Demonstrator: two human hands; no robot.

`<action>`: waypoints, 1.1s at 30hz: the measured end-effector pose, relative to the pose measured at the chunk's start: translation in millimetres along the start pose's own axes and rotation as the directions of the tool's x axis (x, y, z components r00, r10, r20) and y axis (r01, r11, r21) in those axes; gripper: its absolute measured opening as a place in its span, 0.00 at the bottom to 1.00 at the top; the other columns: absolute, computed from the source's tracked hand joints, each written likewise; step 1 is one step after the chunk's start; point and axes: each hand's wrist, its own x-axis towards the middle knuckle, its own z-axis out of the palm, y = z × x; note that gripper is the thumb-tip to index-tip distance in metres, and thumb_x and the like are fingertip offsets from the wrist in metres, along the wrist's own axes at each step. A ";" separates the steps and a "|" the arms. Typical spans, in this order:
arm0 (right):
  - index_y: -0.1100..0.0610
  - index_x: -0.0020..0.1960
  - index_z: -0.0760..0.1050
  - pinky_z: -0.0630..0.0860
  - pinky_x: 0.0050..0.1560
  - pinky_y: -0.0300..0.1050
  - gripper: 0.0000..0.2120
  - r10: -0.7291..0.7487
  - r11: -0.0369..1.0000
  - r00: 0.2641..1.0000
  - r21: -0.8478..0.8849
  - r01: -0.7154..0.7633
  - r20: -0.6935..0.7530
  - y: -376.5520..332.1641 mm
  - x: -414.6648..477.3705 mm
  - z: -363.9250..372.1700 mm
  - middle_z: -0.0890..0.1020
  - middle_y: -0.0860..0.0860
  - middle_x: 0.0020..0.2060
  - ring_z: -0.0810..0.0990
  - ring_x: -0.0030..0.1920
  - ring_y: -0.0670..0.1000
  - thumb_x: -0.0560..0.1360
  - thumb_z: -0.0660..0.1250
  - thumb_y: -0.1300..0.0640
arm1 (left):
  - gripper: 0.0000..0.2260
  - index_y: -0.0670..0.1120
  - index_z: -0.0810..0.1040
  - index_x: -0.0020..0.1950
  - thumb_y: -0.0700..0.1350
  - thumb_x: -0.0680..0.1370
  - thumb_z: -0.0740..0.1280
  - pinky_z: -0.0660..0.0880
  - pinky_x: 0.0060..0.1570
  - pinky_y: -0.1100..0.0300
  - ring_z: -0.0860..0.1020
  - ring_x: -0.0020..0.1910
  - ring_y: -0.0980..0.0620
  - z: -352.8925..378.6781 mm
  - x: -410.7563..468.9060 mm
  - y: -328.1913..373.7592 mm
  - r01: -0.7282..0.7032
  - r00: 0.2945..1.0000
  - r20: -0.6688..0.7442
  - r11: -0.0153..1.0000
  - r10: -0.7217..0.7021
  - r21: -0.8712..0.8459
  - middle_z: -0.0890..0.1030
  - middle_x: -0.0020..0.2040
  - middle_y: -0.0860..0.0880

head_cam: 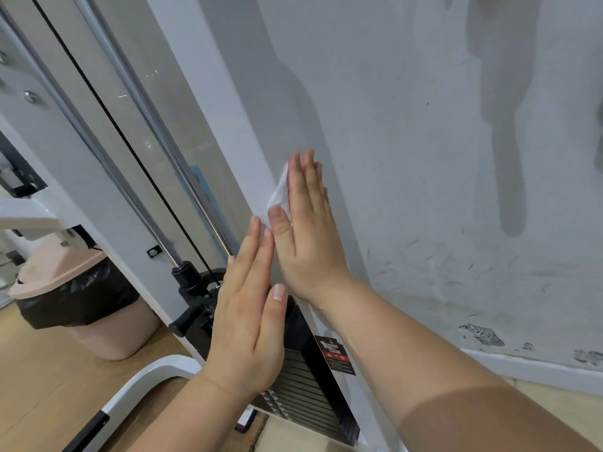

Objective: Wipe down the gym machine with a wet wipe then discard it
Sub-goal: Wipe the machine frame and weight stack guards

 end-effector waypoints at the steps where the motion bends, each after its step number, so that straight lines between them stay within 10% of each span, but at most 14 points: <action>1: 0.51 0.83 0.38 0.39 0.82 0.50 0.32 -0.002 1.000 1.000 -0.010 0.002 0.008 10.8 -13.6 1.3 0.38 0.48 0.83 0.35 0.82 0.46 0.84 0.44 0.41 | 0.26 0.43 0.57 0.82 0.49 0.84 0.52 0.56 0.77 0.34 0.52 0.83 0.52 2.3 -2.8 -0.2 -0.006 1.000 -0.003 1.000 0.006 0.018 0.54 0.84 0.50; 7: 0.46 0.78 0.28 0.38 0.82 0.52 0.30 0.211 0.977 0.961 -0.054 -0.205 0.181 91.3 -136.5 10.1 0.29 0.44 0.79 0.30 0.80 0.43 0.84 0.42 0.42 | 0.27 0.43 0.59 0.82 0.50 0.83 0.53 0.43 0.79 0.39 0.50 0.83 0.49 34.0 -32.5 -1.6 -0.110 0.993 0.071 0.942 0.092 0.318 0.54 0.84 0.48; 14: 0.41 0.75 0.29 0.36 0.81 0.51 0.28 0.502 0.826 0.814 0.116 -0.551 0.292 118.1 -188.1 14.2 0.26 0.41 0.77 0.26 0.76 0.39 0.82 0.39 0.36 | 0.34 0.38 0.60 0.81 0.39 0.75 0.63 0.46 0.78 0.34 0.51 0.83 0.45 57.7 -57.0 -15.0 -0.287 0.956 0.248 0.649 0.155 0.705 0.54 0.83 0.43; 18: 0.45 0.80 0.33 0.27 0.77 0.40 0.27 0.419 0.873 0.892 0.195 -0.448 0.172 81.1 -121.3 15.6 0.30 0.42 0.78 0.27 0.78 0.40 0.87 0.44 0.49 | 0.37 0.40 0.57 0.82 0.38 0.73 0.64 0.48 0.78 0.35 0.51 0.83 0.45 56.2 -56.6 -17.8 -0.345 0.936 0.304 0.619 0.175 0.705 0.53 0.83 0.43; 24: 0.42 0.81 0.39 0.38 0.81 0.47 0.26 0.360 0.915 0.932 0.185 -0.359 0.029 106.4 -154.9 31.6 0.37 0.42 0.82 0.35 0.80 0.39 0.84 0.40 0.40 | 0.35 0.39 0.62 0.80 0.39 0.73 0.65 0.46 0.79 0.36 0.52 0.83 0.45 53.8 -57.1 -19.3 -0.410 0.906 0.390 0.569 0.165 0.713 0.54 0.83 0.43; 33: 0.39 0.78 0.35 0.37 0.82 0.50 0.26 0.799 0.500 0.564 0.290 -0.816 0.208 184.6 -270.3 43.6 0.34 0.41 0.81 0.32 0.79 0.38 0.85 0.43 0.41 | 0.31 0.38 0.64 0.79 0.46 0.76 0.57 0.40 0.78 0.36 0.51 0.82 0.41 91.9 -72.9 -22.8 -0.706 0.675 0.728 0.391 0.119 0.591 0.59 0.82 0.41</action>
